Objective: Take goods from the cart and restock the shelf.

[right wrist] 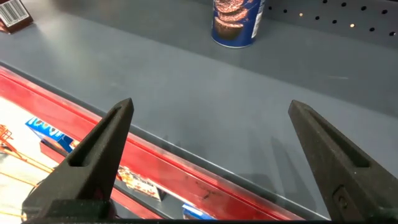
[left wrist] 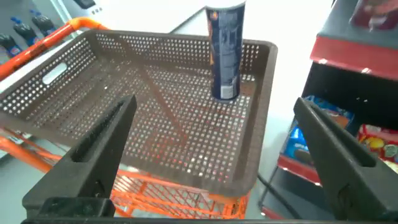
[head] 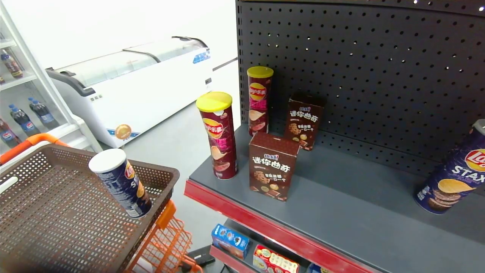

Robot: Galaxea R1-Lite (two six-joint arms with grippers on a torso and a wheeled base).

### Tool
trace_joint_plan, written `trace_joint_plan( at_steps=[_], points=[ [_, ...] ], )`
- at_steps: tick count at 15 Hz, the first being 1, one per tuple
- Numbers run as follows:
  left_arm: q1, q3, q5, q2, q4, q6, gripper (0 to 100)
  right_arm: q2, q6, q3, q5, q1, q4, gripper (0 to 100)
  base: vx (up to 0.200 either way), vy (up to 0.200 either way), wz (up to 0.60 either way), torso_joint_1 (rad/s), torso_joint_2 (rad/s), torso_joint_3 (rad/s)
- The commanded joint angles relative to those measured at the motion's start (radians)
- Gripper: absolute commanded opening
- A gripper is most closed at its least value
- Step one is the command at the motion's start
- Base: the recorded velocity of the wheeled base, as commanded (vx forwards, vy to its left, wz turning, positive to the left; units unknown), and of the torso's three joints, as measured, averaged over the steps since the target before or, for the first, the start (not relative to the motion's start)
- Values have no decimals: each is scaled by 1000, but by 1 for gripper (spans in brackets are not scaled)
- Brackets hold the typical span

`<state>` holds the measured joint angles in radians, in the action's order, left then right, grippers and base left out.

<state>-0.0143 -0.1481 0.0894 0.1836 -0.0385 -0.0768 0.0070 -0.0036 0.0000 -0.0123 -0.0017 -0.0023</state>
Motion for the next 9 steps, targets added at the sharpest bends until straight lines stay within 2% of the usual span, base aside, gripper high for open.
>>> trace_joint_plan(
  at_steps=[1, 2, 4, 5, 7, 8, 9],
  points=[
    [92, -153, 49, 346, -4, 66, 100, 1, 1, 0, 0, 0, -1, 100, 0, 0, 0, 0, 0, 0],
    [65, -154, 49, 389, -4, 66, 100, 1, -1, 0, 0, 0, -1, 100, 0, 0, 0, 0, 0, 0],
    [36, -179, 9, 531, -35, 65, 100, 1, -1, 0, 0, 0, -1, 100, 0, 0, 0, 0, 0, 0],
    [-36, -186, 4, 629, -98, 52, 100, 1, 1, 0, 0, 0, -1, 100, 0, 0, 0, 0, 0, 0],
    [-112, -222, -23, 783, -184, 26, 100, 1, -1, 0, 0, 0, -1, 100, 0, 0, 0, 0, 0, 0],
    [-115, -237, -34, 844, -198, 0, 100, 1, -1, 0, 0, 0, -1, 100, 0, 0, 0, 0, 0, 0],
    [-115, -245, -39, 890, -228, -6, 100, 1, -1, 0, 0, 0, -1, 100, 0, 0, 0, 0, 0, 0]
  ],
)
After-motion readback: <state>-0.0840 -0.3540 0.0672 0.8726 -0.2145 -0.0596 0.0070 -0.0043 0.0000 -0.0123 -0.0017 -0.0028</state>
